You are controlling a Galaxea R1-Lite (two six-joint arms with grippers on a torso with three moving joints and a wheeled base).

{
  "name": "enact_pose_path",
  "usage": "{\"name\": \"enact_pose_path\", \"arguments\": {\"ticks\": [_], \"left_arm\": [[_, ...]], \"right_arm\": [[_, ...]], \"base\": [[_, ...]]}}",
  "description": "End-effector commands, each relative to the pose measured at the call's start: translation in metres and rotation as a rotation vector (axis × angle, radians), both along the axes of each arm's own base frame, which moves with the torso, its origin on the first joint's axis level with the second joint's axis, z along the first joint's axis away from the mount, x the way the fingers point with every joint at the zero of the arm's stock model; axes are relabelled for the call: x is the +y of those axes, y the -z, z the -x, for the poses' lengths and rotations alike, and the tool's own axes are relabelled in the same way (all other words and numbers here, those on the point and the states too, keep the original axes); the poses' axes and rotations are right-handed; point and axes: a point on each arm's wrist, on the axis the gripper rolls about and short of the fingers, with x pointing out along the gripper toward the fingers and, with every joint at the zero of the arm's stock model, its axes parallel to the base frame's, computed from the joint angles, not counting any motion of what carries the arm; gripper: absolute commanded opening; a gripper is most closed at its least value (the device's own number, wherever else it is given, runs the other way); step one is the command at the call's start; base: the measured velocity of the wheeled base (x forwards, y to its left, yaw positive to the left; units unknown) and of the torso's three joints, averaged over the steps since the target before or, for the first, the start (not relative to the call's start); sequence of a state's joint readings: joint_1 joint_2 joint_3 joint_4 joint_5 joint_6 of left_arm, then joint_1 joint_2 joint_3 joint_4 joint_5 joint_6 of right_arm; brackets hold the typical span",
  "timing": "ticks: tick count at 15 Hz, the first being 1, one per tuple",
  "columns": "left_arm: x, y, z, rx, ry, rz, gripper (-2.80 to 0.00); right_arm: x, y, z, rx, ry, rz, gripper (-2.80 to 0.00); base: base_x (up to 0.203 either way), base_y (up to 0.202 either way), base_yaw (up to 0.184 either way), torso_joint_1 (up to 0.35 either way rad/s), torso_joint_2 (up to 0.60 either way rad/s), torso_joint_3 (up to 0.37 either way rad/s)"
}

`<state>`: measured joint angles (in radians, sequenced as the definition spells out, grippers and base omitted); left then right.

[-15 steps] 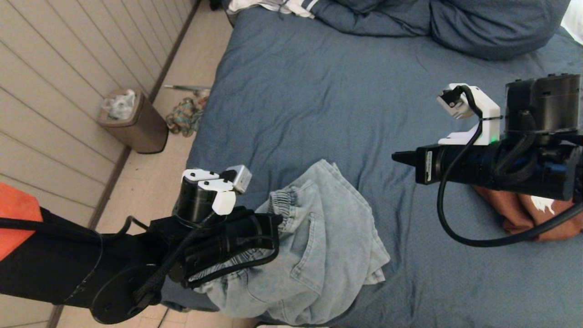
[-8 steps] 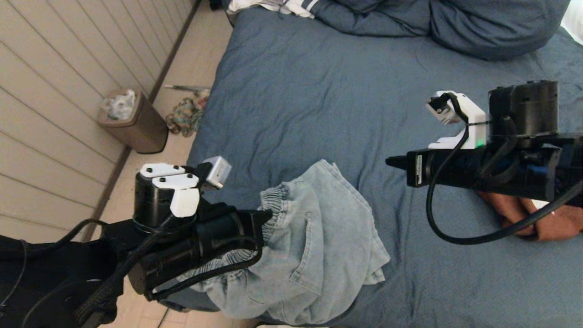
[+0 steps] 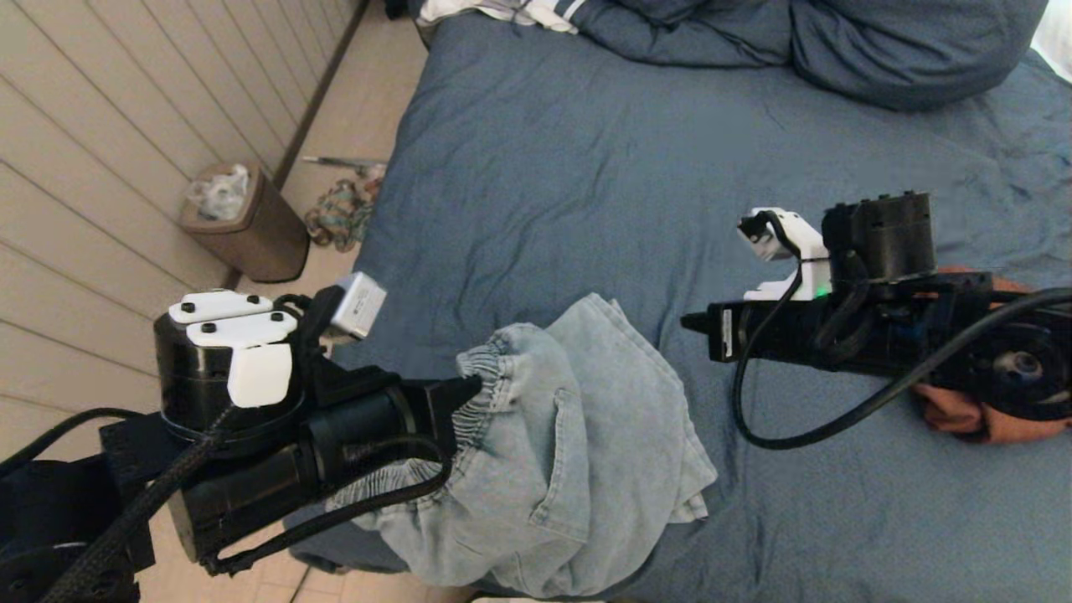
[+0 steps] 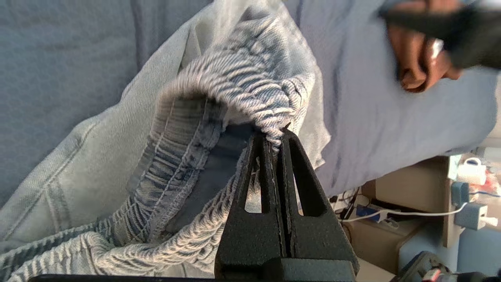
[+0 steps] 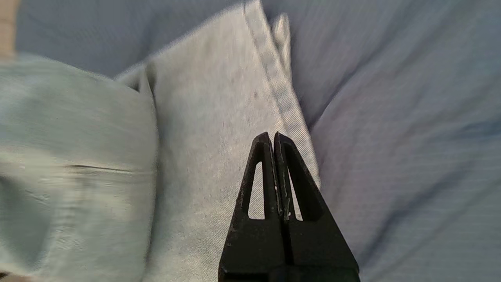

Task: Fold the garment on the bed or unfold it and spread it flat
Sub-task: Unford the blue shorts

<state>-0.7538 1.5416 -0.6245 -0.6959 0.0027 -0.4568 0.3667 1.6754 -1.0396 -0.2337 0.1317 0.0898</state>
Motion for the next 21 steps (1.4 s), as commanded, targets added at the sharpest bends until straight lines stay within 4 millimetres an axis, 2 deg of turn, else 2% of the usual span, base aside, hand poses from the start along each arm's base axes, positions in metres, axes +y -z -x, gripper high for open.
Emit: {"name": "enact_pose_path", "arguments": {"ticks": [1, 5, 9, 10, 12, 15, 17, 21], "left_arm": [[0.009, -0.008, 0.009, -0.025, -0.001, 0.025, -2.80], [0.010, -0.004, 0.007, -0.016, -0.007, 0.014, -2.80], [0.009, 0.001, 0.007, -0.003, -0.004, 0.002, -2.80], [0.009, 0.002, 0.007, 0.000, -0.004, 0.000, -2.80], [0.008, 0.003, 0.006, 0.002, -0.002, -0.001, -2.80], [0.008, 0.005, 0.006, 0.010, 0.002, -0.009, -2.80], [0.007, 0.008, 0.005, 0.016, 0.001, -0.014, -2.80], [0.007, 0.010, 0.005, 0.018, 0.005, -0.025, -2.80]], "right_arm": [[0.008, 0.021, -0.012, 0.061, -0.006, 0.021, -2.80], [0.025, 0.029, -0.023, 0.053, -0.012, -0.028, -2.80], [0.053, 0.048, -0.039, -0.009, 0.016, 0.041, -2.80], [0.058, 0.052, -0.043, -0.038, 0.026, 0.078, 0.00], [0.065, 0.061, -0.055, -0.114, 0.045, 0.143, 0.00], [0.077, 0.079, -0.076, -0.165, 0.056, 0.143, 0.00], [0.084, 0.079, -0.090, -0.206, 0.089, 0.130, 0.00], [0.098, 0.067, -0.102, -0.270, 0.119, 0.098, 0.00]], "base": [[0.000, 0.000, 0.000, 0.000, 0.00, 0.000], [0.000, 0.000, 0.000, 0.000, 0.00, 0.000], [0.000, 0.000, 0.000, 0.000, 0.00, 0.000], [0.000, 0.000, 0.000, 0.000, 0.00, 0.000], [0.000, 0.000, 0.000, 0.000, 0.00, 0.000], [0.000, 0.000, 0.000, 0.000, 0.00, 0.000], [0.000, 0.000, 0.000, 0.000, 0.00, 0.000], [0.000, 0.000, 0.000, 0.000, 0.00, 0.000]]}}
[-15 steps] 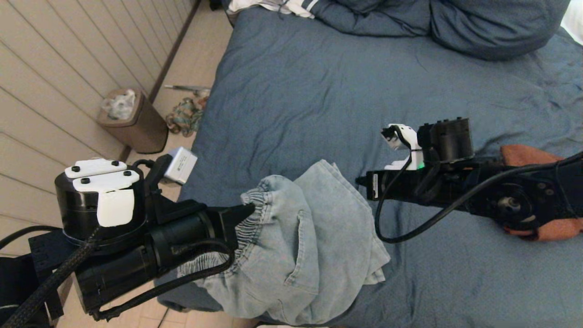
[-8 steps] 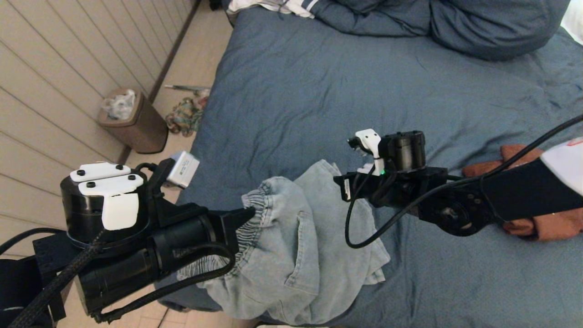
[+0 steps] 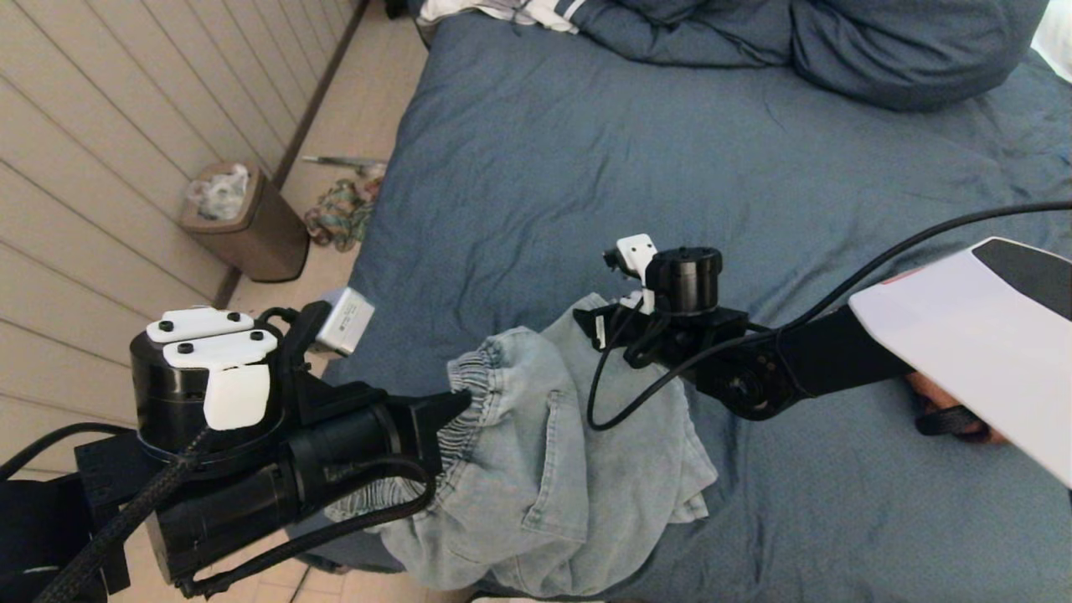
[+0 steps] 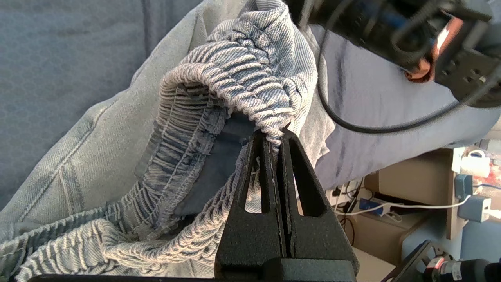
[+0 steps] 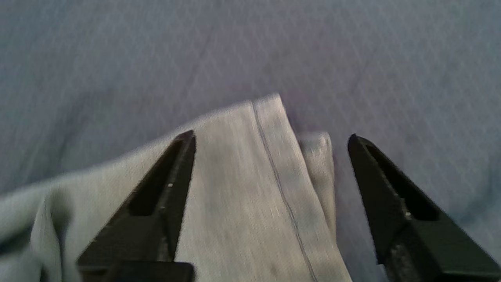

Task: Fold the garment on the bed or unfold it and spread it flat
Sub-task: Unford the blue shorts

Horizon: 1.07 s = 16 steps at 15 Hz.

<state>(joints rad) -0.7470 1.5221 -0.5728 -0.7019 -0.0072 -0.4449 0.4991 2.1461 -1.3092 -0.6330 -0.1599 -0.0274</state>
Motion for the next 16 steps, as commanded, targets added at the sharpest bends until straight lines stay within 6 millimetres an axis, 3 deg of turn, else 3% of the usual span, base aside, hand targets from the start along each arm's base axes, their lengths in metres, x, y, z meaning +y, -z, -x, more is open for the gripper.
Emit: {"name": "enact_pose_path", "arguments": {"ticks": [1, 16], "left_arm": [[-0.001, 0.002, -0.001, 0.007, -0.001, -0.001, -2.80], [-0.007, 0.011, -0.008, 0.033, -0.001, -0.025, -2.80]], "right_arm": [[0.008, 0.002, -0.009, -0.022, 0.013, -0.005, 0.00], [0.022, 0.014, -0.017, -0.036, -0.007, -0.013, 0.00]], "base": [[0.000, 0.000, 0.000, 0.000, 0.00, 0.000], [0.000, 0.000, 0.000, 0.000, 0.00, 0.000]]}}
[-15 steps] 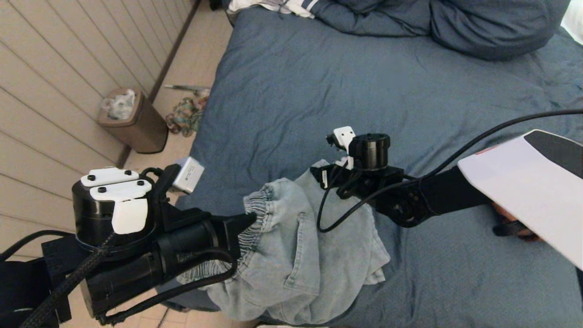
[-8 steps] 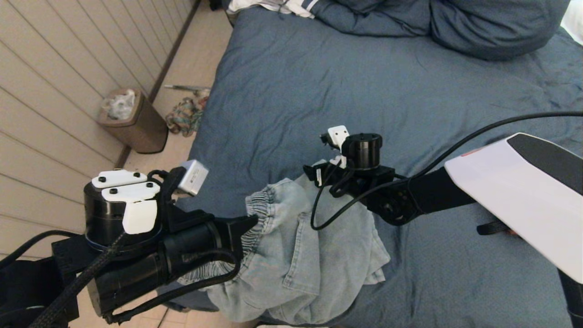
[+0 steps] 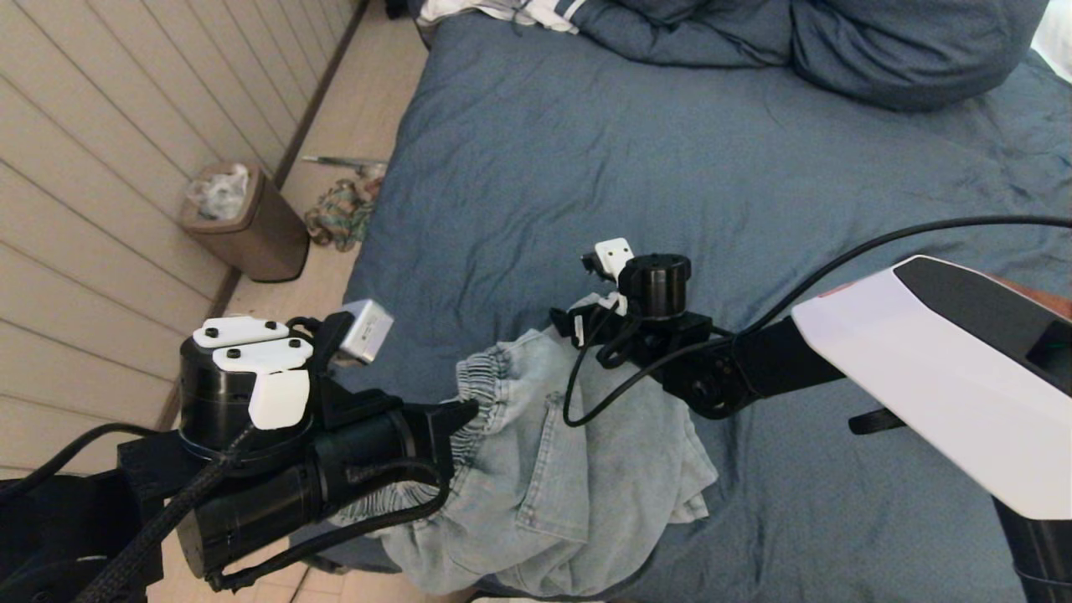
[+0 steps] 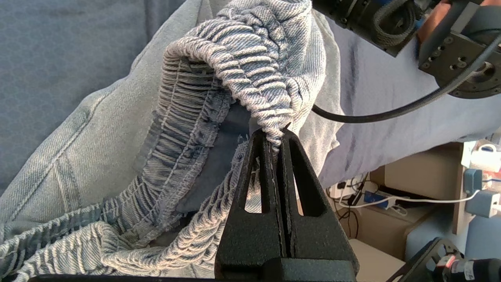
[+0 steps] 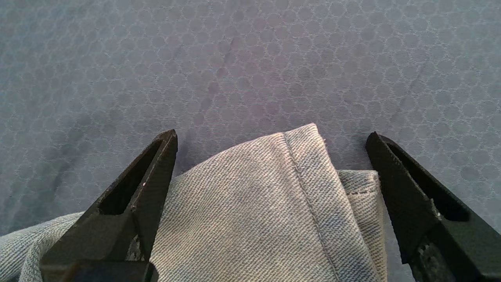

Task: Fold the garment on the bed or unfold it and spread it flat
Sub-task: Unford the blue shorts

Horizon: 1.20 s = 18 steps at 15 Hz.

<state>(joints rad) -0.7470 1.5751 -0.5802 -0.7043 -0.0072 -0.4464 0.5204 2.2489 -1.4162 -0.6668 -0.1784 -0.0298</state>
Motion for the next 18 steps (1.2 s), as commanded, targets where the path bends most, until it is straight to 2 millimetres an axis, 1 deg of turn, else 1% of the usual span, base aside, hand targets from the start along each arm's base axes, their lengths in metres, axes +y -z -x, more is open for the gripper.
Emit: {"name": "enact_pose_path", "arguments": {"ticks": [1, 2, 6, 9, 14, 16, 18], "left_arm": [[0.000, 0.000, 0.000, 0.000, 0.000, 0.004, -2.80], [0.000, 0.001, 0.000, 0.003, 0.000, 0.002, -2.80], [0.000, 0.002, 0.000, 0.005, 0.000, 0.000, -2.80], [-0.001, 0.003, -0.001, 0.008, 0.000, -0.003, -2.80], [-0.001, 0.003, -0.001, 0.008, 0.000, -0.004, -2.80], [-0.001, 0.003, -0.001, 0.010, 0.001, -0.004, -2.80], [-0.002, 0.005, -0.002, 0.013, 0.001, -0.008, -2.80]], "right_arm": [[0.004, 0.001, 0.001, -0.002, -0.007, 0.000, 0.00], [0.004, 0.000, 0.002, -0.005, -0.009, -0.001, 0.00], [0.003, -0.017, 0.002, -0.048, 0.008, -0.031, 0.00], [0.006, -0.029, -0.002, -0.089, 0.043, -0.050, 0.00], [0.015, -0.024, 0.001, -0.079, 0.040, -0.043, 0.00], [0.024, -0.018, 0.004, -0.070, 0.022, -0.039, 0.00], [0.028, -0.011, 0.004, -0.057, 0.016, -0.031, 0.00]], "base": [[0.000, 0.000, 0.000, 0.000, 0.00, 0.000], [0.000, 0.000, 0.000, 0.000, 0.00, 0.000], [0.000, 0.000, 0.000, 0.000, 0.00, 0.000], [0.000, 0.000, 0.000, 0.000, 0.00, 0.000], [0.000, 0.000, 0.000, 0.000, 0.00, 0.000], [0.000, 0.000, 0.000, 0.000, 0.00, 0.000], [0.000, 0.000, 0.000, 0.000, 0.00, 0.000]]}}
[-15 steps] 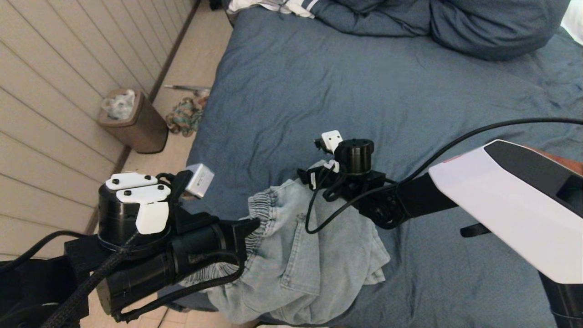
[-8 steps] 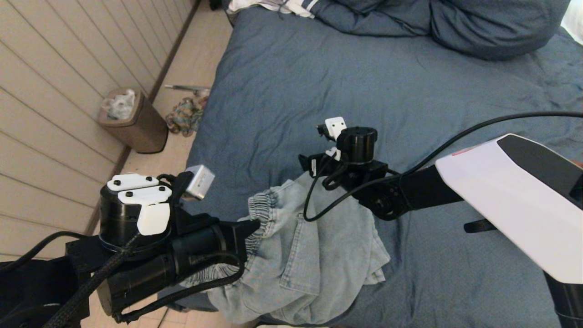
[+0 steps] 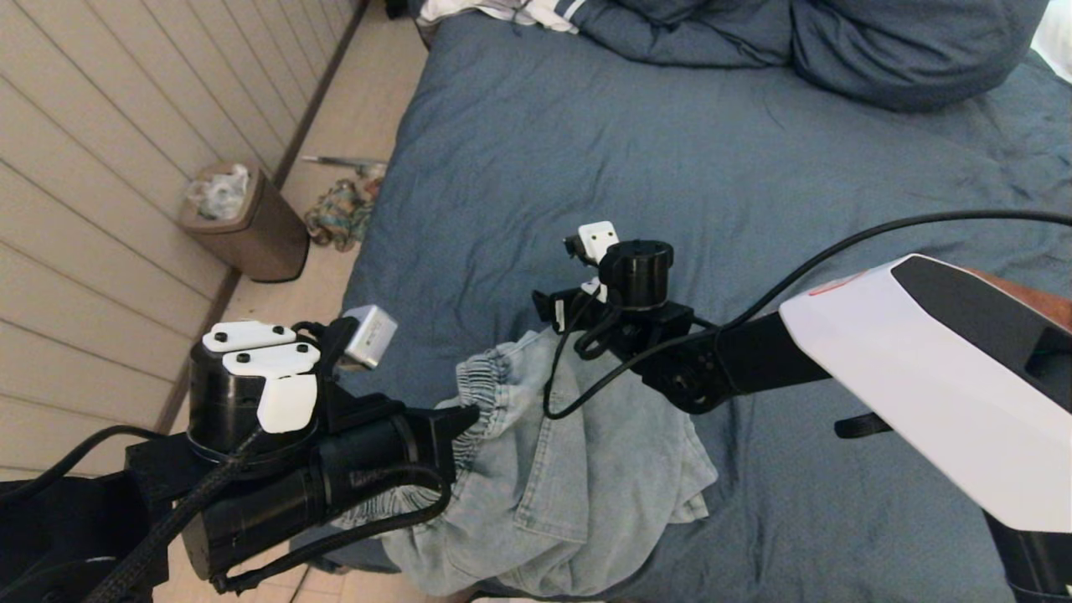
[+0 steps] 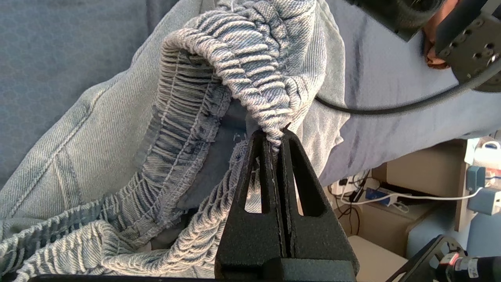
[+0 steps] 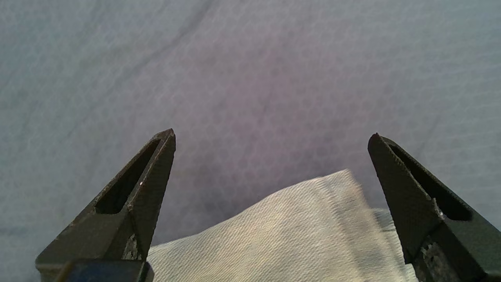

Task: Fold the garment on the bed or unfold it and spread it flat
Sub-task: Unford the blue shorts

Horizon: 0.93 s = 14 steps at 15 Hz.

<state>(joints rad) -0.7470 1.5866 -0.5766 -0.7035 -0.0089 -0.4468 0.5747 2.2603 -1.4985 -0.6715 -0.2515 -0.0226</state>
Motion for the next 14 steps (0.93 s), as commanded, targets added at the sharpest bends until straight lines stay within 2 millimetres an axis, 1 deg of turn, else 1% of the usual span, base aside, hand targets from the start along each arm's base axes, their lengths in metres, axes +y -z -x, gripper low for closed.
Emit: {"name": "enact_pose_path", "arguments": {"ticks": [1, 5, 10, 11, 12, 14], "left_arm": [[-0.001, 0.001, -0.001, 0.003, -0.001, 0.003, -2.80], [-0.002, 0.003, -0.002, 0.009, -0.001, -0.003, -2.80], [-0.001, 0.002, -0.001, 0.006, -0.001, 0.000, -2.80], [-0.001, 0.002, -0.001, 0.007, -0.001, -0.001, -2.80], [-0.001, 0.003, -0.002, 0.009, -0.001, -0.003, -2.80], [-0.002, 0.003, -0.002, 0.007, -0.002, -0.002, -2.80]], "right_arm": [[0.004, 0.013, -0.002, 0.020, -0.004, 0.014, 0.00], [0.004, 0.026, -0.006, 0.044, 0.003, 0.029, 0.00], [0.001, 0.023, -0.005, 0.045, 0.006, 0.026, 0.00], [0.001, 0.023, -0.004, 0.048, 0.005, 0.026, -1.29], [0.001, 0.024, -0.004, 0.048, 0.005, 0.025, -2.80], [0.000, 0.023, -0.006, 0.045, 0.009, 0.024, -2.80]], "base": [[0.000, 0.000, 0.000, 0.000, 0.00, 0.000], [0.000, 0.000, 0.000, 0.000, 0.00, 0.000], [0.000, 0.000, 0.000, 0.000, 0.00, 0.000], [0.000, 0.000, 0.000, 0.000, 0.00, 0.000], [0.000, 0.000, 0.000, 0.000, 0.00, 0.000], [0.000, 0.000, 0.000, 0.000, 0.00, 0.000]]}}
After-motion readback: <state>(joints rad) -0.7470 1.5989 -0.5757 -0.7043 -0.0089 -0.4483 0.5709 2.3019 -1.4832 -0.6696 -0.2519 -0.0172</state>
